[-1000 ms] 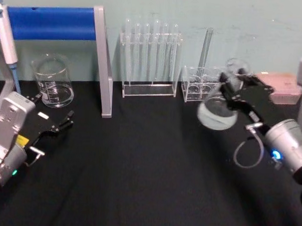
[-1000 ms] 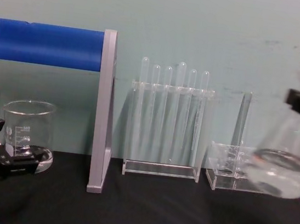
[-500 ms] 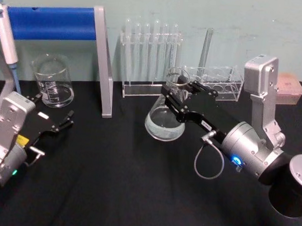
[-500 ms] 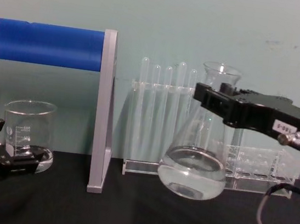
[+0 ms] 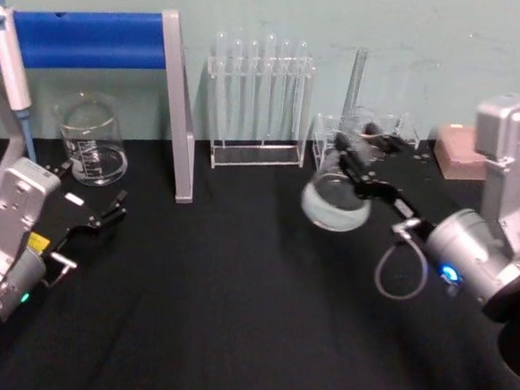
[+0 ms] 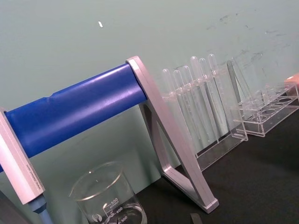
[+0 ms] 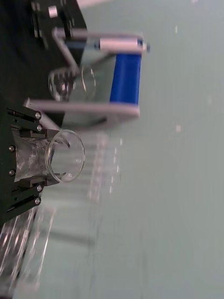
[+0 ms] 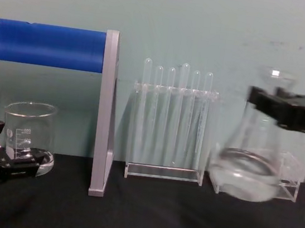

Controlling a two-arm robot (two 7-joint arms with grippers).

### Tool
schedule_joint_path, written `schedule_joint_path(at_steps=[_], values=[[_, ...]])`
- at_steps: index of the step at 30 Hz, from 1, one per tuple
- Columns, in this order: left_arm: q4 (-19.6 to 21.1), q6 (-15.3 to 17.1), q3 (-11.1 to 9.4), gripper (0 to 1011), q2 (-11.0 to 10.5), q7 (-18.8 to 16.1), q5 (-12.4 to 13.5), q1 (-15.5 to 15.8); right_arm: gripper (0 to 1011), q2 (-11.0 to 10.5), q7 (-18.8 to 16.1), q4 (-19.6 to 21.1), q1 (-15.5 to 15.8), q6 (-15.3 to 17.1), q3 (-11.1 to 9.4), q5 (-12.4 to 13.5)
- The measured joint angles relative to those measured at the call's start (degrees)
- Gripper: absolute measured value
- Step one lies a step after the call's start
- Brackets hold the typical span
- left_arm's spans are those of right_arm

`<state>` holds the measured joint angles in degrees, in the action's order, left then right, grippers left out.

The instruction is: Grasp the erlenmeyer flask with one hand, shake it three times, then place it back.

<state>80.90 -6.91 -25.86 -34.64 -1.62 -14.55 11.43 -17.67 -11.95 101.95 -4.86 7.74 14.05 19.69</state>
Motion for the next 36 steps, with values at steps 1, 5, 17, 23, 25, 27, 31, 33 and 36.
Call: schedule_joint_path(at_steps=[1,5,17,23,25,27,31,33,36], values=[[0.00,0.00,0.00,1001,0.00,0.00,0.00,0.00,457,-0.06,1.00,0.41,0.74,0.00,-1.13,-0.14],[0.00,0.00,0.00,1001,0.00,0.00,0.00,0.00,457,-0.03,3.18,1.54,2.57,0.06,-4.07,-0.56],[0.00,0.00,0.00,1001,0.00,0.00,0.00,0.00,457,0.74,6.39,4.08,6.50,0.33,-10.40,-1.97],[0.00,0.00,0.00,1001,0.00,0.00,0.00,0.00,457,1.16,4.83,3.97,6.25,0.66,-10.47,-2.27],[0.00,0.00,0.00,1001,0.00,0.00,0.00,0.00,457,1.25,4.13,3.67,5.86,0.73,-10.06,-2.27],[0.00,0.00,0.00,1001,0.00,0.00,0.00,0.00,457,1.39,3.00,3.07,5.09,0.83,-9.19,-2.25],[0.00,0.00,0.00,1001,0.00,0.00,0.00,0.00,457,1.52,0.85,1.82,3.36,0.86,-7.18,-2.13],[0.00,0.00,0.00,1001,0.00,0.00,0.00,0.00,457,1.56,-0.72,0.85,2.06,0.84,-5.46,-1.84],[0.00,0.00,0.00,1001,0.00,0.00,0.00,0.00,457,1.55,-2.78,-0.40,0.34,0.71,-2.98,-1.34]])
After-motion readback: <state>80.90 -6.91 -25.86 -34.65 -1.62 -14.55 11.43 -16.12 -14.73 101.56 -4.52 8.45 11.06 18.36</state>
